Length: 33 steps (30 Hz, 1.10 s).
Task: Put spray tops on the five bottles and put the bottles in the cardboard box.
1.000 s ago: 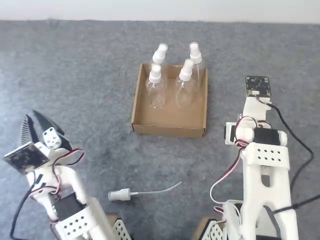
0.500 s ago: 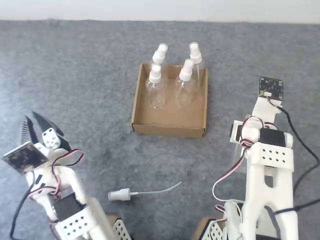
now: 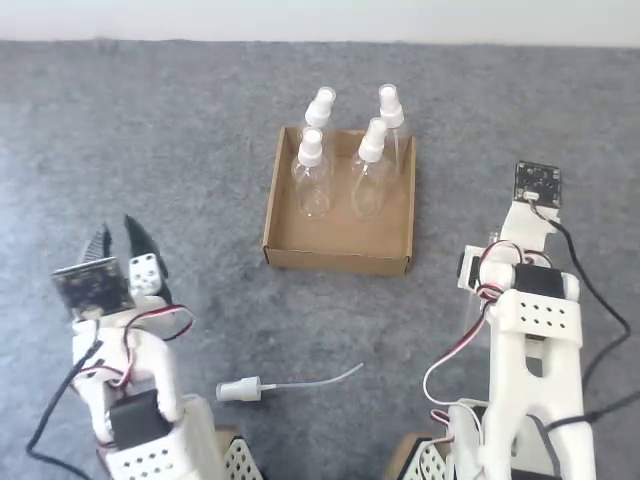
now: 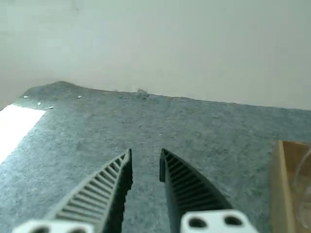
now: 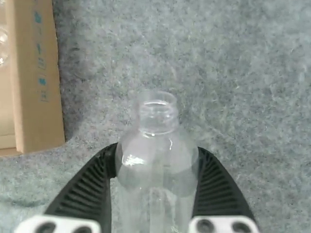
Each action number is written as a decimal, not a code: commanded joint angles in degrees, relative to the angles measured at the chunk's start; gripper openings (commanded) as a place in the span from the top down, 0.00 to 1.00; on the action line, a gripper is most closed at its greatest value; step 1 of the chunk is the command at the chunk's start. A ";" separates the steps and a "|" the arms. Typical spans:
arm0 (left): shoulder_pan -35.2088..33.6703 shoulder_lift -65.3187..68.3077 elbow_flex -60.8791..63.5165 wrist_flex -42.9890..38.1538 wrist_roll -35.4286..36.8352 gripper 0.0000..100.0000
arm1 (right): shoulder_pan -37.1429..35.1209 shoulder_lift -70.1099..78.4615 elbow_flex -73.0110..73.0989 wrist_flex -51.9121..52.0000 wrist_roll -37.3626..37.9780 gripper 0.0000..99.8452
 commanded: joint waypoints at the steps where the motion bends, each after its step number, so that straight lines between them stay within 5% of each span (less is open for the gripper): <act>1: 5.71 -0.97 -8.66 8.53 -5.19 0.91 | 0.75 -3.03 -0.79 -1.71 -0.53 0.95; 9: 19.69 -0.97 -12.26 21.98 -18.11 0.91 | 0.75 -3.03 -0.79 -1.71 -0.26 0.95; 18: 25.23 -0.88 -12.18 28.66 -26.02 0.91 | 0.75 -3.03 -0.79 -1.71 -0.18 0.95; 26: 29.01 0.44 -12.44 29.19 -26.46 0.91 | 0.75 -2.95 -0.79 -1.71 -0.09 0.95; 33: 35.34 19.96 -18.42 29.89 -26.64 0.91 | 0.75 -2.77 -0.79 -1.80 -0.09 0.95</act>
